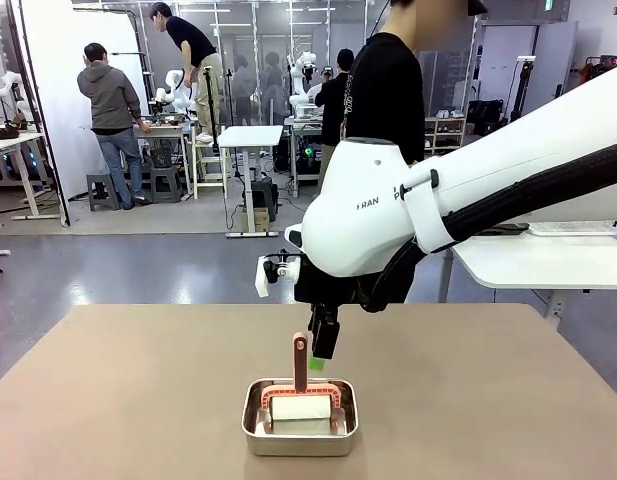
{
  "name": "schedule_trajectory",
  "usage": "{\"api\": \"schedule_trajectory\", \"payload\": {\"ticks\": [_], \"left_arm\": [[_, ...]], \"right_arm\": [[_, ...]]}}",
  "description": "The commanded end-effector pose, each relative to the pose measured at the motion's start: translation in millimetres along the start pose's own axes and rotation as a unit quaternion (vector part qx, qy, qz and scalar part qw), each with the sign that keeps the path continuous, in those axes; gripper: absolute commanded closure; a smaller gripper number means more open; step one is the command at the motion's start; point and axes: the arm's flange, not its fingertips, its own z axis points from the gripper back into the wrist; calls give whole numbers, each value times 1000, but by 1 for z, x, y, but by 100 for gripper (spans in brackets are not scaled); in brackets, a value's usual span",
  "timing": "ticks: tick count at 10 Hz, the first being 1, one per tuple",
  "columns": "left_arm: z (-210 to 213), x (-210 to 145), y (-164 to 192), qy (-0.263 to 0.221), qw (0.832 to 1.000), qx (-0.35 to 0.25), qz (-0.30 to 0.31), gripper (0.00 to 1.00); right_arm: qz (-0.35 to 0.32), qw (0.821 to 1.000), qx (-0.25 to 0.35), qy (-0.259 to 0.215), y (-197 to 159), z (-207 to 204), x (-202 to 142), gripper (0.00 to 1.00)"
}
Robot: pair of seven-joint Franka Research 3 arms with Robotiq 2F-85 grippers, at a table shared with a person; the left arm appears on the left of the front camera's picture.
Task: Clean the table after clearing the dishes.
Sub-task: Place the Lint Roller back on top of the Airtight Container.
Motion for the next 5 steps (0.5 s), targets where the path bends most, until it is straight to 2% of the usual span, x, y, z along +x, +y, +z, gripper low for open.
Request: {"api": "schedule_trajectory", "payload": {"ticks": [1,2,3,5], "left_arm": [[2,0,-1,-7,1000,-9,-6,0],[2,0,-1,-7,1000,-9,-6,0],[2,0,-1,-7,1000,-9,-6,0],[2,0,-1,-7,1000,-9,-6,0]], "right_arm": [[-26,999,-2,20,6,10,7,0],[-21,999,-9,46,7,11,9,0],[-10,1000,1,3,0,4,1,0],[-10,1000,1,3,0,4,1,0]]}}
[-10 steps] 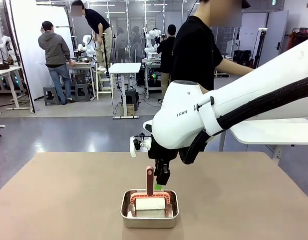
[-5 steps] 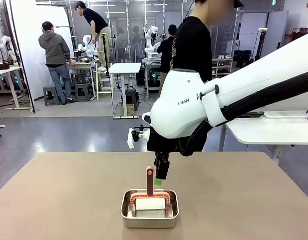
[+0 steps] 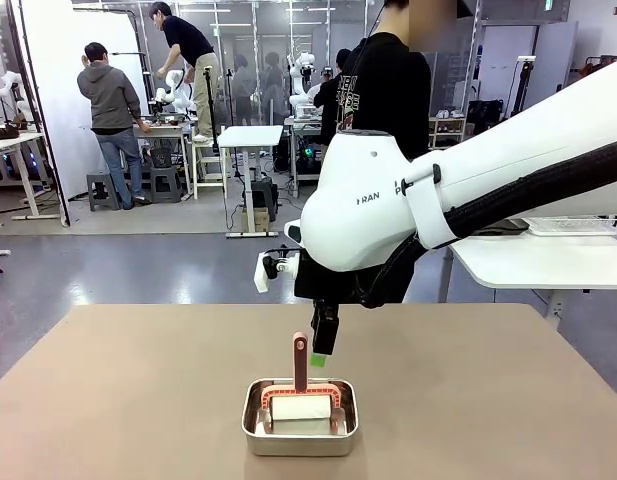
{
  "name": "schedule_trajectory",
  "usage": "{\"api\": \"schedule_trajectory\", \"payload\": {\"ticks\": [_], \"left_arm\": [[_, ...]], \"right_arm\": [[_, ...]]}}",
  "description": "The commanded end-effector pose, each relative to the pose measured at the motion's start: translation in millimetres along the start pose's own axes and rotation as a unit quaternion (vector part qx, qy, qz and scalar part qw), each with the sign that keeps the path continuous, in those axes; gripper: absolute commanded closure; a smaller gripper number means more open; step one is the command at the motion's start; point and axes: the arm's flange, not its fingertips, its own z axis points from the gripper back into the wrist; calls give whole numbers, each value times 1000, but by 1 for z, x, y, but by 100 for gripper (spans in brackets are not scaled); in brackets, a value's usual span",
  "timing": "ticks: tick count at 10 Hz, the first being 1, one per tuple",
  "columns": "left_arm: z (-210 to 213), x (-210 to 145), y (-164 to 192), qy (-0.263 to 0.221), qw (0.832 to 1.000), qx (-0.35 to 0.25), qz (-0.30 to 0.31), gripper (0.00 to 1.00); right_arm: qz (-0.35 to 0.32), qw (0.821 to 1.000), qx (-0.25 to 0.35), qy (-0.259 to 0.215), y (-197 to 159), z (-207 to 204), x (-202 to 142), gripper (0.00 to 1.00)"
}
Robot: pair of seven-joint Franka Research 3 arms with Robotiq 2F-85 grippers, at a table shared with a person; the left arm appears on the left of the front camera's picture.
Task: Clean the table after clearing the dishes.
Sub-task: Place the Lint Roller back on top of the Airtight Container.
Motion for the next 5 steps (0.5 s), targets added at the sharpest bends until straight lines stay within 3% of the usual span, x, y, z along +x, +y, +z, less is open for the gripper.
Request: {"api": "schedule_trajectory", "payload": {"ticks": [1,5], "left_arm": [[2,0,-1,-7,1000,-9,-6,0],[2,0,-1,-7,1000,-9,-6,0]], "right_arm": [[5,1000,2,-12,1,-2,-1,0],[5,1000,2,-12,1,-2,-1,0]]}}
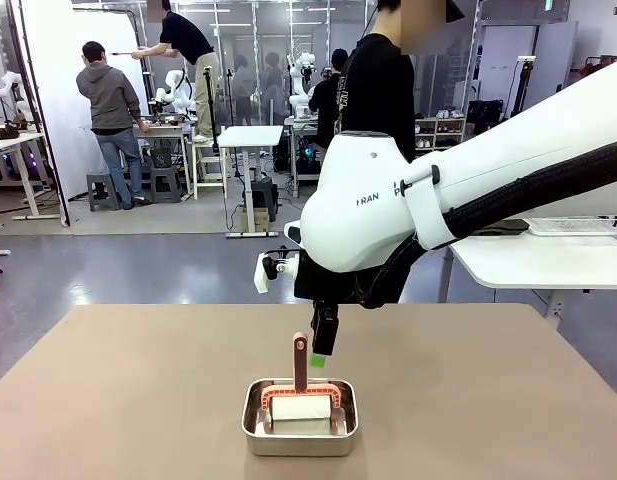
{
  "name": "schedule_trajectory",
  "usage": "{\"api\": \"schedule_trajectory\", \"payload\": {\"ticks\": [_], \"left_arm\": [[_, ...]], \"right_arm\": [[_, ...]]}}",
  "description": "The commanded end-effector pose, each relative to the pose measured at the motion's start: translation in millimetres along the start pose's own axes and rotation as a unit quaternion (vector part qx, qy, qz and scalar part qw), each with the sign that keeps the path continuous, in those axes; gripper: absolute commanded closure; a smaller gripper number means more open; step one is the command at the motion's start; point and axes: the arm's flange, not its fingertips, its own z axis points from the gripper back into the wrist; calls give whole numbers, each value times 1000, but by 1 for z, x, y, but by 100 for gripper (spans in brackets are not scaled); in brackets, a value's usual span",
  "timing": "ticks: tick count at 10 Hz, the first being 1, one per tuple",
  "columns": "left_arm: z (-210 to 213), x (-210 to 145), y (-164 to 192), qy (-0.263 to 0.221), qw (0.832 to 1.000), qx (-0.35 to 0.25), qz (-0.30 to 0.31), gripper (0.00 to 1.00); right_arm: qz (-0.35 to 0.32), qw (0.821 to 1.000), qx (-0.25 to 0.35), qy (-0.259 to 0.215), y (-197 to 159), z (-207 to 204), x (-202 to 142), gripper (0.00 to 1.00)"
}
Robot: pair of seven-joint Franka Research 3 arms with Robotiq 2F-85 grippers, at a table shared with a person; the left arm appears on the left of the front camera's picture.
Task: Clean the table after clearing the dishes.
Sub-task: Place the Lint Roller back on top of the Airtight Container.
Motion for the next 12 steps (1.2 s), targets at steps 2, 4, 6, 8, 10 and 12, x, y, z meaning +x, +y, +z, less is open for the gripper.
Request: {"api": "schedule_trajectory", "payload": {"ticks": [2,4,6,8,10,12], "left_arm": [[2,0,-1,-7,1000,-9,-6,0],[2,0,-1,-7,1000,-9,-6,0],[2,0,-1,-7,1000,-9,-6,0],[2,0,-1,-7,1000,-9,-6,0],[2,0,-1,-7,1000,-9,-6,0],[2,0,-1,-7,1000,-9,-6,0]], "right_arm": [[-69,996,28,-49,-19,24,-24,0],[-186,970,87,-130,-44,64,-91,0],[-214,945,147,-196,-52,77,-141,0],[-180,971,96,-127,-53,65,-91,0],[-180,971,96,-127,-53,65,-91,0],[-180,971,96,-127,-53,65,-91,0]]}}
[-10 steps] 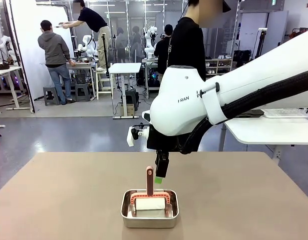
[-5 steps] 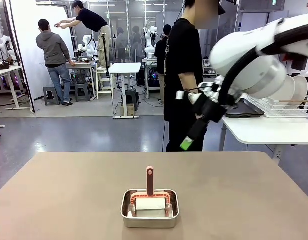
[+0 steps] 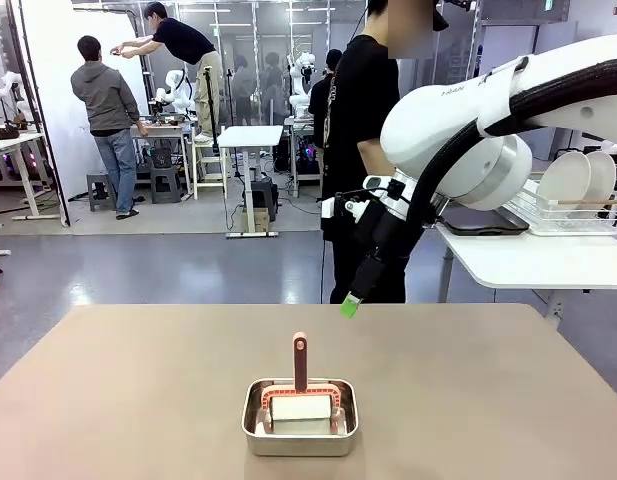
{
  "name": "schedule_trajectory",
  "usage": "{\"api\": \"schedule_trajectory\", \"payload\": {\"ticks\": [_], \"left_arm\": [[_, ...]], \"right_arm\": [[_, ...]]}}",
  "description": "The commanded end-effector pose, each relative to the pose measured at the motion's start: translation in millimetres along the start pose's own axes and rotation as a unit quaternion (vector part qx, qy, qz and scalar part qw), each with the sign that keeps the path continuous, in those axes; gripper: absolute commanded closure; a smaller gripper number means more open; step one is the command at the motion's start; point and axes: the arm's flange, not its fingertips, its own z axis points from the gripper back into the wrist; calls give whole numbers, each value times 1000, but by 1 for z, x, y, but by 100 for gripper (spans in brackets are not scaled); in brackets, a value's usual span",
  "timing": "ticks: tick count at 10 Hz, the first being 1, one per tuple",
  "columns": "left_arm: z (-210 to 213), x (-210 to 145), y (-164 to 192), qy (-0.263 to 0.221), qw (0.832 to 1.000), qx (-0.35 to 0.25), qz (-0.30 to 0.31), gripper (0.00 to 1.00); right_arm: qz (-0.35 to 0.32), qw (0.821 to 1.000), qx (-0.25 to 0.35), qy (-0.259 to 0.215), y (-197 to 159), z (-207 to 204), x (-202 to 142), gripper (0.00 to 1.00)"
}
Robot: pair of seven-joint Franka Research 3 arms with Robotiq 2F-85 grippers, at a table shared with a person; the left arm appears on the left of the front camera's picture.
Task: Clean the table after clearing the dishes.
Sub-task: Place the Lint Roller back on top of the Airtight Container.
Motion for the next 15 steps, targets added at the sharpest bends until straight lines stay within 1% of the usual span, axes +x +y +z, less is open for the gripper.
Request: {"api": "schedule_trajectory", "payload": {"ticks": [1,5,6,7,8,9,10,11,12,13,14,15], "left_arm": [[2,0,-1,-7,1000,-9,-6,0],[2,0,-1,-7,1000,-9,-6,0],[2,0,-1,-7,1000,-9,-6,0],[2,0,-1,-7,1000,-9,-6,0],[2,0,-1,-7,1000,-9,-6,0],[2,0,-1,-7,1000,-9,-6,0],[2,0,-1,-7,1000,-9,-6,0],[2,0,-1,-7,1000,-9,-6,0],[2,0,-1,-7,1000,-9,-6,0],[2,0,-1,-7,1000,-9,-6,0],[2,0,-1,-7,1000,-9,-6,0],[2,0,-1,-7,1000,-9,-6,0]], "right_arm": [[-15,1000,-10,1,-3,3,-1,0],[-15,1000,-10,1,-3,3,-1,0],[-5,1000,-3,-1,-5,3,-4,0],[-82,993,74,-35,-19,36,-15,0],[-130,982,119,-67,-32,63,-31,0],[-170,969,150,-102,-46,86,-53,0],[-201,953,187,-127,-59,102,-78,0],[-253,929,226,-148,-73,121,-107,0],[-300,902,244,-189,-91,139,-143,0],[-362,862,265,-236,-115,159,-196,0],[-397,823,282,-292,-130,173,-251,0],[-435,784,280,-343,-142,182,-308,0]]}}
